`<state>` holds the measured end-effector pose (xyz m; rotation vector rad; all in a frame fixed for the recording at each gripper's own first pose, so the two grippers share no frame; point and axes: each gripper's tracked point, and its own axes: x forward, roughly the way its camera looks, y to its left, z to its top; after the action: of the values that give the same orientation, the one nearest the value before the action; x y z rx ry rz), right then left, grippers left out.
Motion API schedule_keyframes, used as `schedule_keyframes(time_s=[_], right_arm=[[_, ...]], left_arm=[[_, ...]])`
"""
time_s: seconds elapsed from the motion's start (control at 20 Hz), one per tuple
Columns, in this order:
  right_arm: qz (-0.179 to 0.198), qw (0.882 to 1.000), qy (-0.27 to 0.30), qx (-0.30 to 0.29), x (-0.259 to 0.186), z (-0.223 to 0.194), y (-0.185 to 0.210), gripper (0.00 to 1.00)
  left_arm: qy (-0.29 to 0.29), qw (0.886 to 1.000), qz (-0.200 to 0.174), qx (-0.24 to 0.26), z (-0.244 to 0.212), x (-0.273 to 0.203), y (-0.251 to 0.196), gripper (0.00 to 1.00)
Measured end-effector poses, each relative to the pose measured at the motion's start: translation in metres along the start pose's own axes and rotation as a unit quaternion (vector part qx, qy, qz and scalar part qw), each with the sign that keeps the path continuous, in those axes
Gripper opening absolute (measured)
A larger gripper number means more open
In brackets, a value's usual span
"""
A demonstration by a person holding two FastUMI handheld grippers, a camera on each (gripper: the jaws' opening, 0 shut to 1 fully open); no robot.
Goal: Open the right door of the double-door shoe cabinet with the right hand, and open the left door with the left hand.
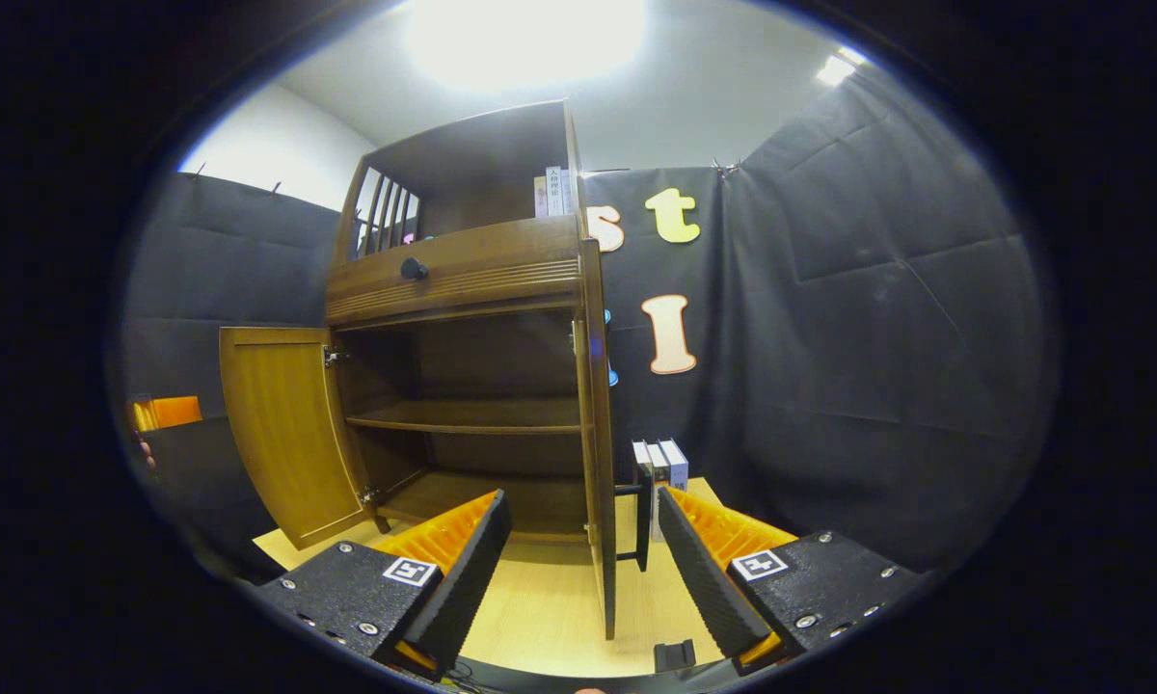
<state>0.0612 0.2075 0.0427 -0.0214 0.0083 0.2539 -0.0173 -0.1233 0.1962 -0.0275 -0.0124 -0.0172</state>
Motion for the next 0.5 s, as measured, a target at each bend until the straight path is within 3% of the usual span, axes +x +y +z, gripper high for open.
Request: schedule_keyframes(time_s=[0.1,0.35,0.5], right_arm=[[0.013,1.0,-0.001,-0.008,0.0,0.0,0.005,0.92],[0.043,0.999,-0.013,-0.008,-0.006,0.007,0.027,0.95],[0.056,0.998,-0.012,-0.009,-0.011,0.006,0.034,0.95]], left_arm=[[-0.005,1.0,0.007,-0.001,0.0,-0.015,0.0,0.99],[-0.007,1.0,-0.001,-0.009,0.001,-0.035,-0.006,0.99],[-0.029,0.999,0.017,0.0,0.012,-0.049,0.002,0.99]])
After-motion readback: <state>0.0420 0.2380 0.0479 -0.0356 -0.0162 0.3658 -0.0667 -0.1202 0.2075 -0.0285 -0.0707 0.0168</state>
